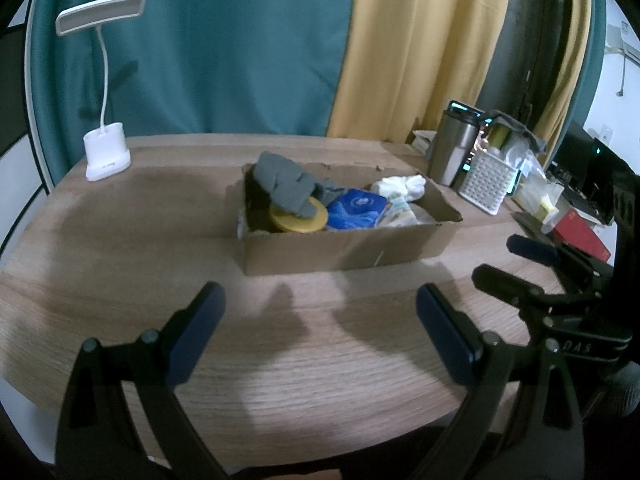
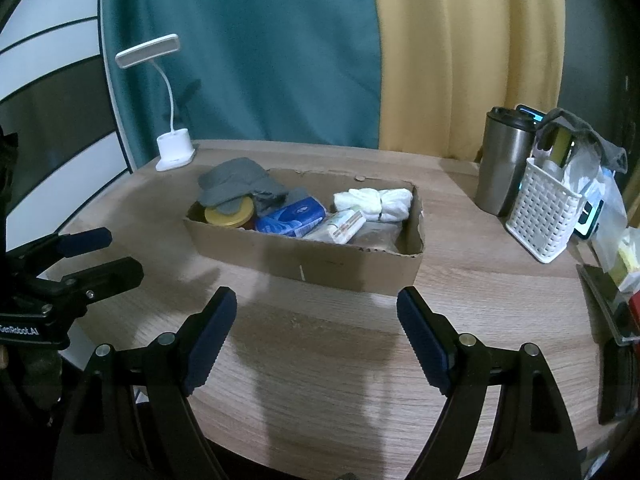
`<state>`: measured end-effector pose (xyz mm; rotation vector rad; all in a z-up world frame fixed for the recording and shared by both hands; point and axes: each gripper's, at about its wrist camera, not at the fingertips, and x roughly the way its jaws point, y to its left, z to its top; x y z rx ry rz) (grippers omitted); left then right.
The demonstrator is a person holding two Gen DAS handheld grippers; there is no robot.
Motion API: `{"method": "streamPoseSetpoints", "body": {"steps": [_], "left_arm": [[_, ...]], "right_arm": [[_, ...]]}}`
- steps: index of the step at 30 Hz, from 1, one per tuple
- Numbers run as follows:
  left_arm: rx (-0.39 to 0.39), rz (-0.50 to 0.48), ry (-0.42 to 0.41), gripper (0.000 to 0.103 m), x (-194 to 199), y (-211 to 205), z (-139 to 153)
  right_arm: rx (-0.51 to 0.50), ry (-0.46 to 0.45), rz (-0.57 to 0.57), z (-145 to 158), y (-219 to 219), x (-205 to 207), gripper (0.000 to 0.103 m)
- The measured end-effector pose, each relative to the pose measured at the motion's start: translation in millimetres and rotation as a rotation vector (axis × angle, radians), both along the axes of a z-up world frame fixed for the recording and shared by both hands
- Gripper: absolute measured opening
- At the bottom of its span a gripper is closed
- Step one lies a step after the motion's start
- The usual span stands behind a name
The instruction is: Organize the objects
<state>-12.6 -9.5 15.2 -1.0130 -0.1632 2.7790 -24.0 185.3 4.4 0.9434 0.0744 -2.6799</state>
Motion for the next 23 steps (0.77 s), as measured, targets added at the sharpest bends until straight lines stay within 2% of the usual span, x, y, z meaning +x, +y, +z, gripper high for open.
{"method": "streamPoseSetpoints", "body": {"steps": [23], "left_arm": [[0.011,-0.035,-0.037,0.097,-17,-1,-15]], "right_arm": [[-0.001,-0.036,-0.008,-9,2,-14,0.085]]}}
